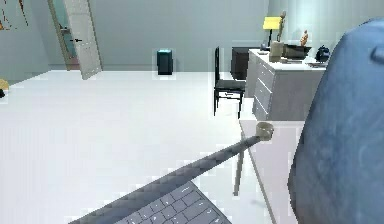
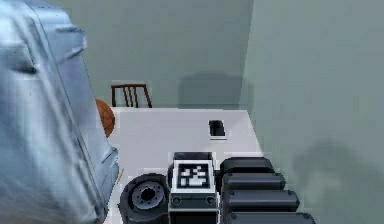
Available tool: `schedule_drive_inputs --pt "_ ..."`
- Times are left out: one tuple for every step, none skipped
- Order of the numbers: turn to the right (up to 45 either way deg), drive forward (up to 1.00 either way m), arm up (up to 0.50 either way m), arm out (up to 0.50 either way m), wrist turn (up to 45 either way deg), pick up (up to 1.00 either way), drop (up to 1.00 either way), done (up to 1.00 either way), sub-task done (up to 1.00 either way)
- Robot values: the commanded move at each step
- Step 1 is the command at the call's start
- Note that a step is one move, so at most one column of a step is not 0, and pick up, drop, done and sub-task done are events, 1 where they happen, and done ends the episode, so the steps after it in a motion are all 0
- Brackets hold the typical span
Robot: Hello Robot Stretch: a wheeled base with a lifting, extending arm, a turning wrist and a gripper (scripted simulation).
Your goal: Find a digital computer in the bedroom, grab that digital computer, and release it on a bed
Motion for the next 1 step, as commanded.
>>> schedule_drive_inputs --pt "-45.0 0.0 0.0 0.0 0.0 0.0 0.0 0.0 0.0"
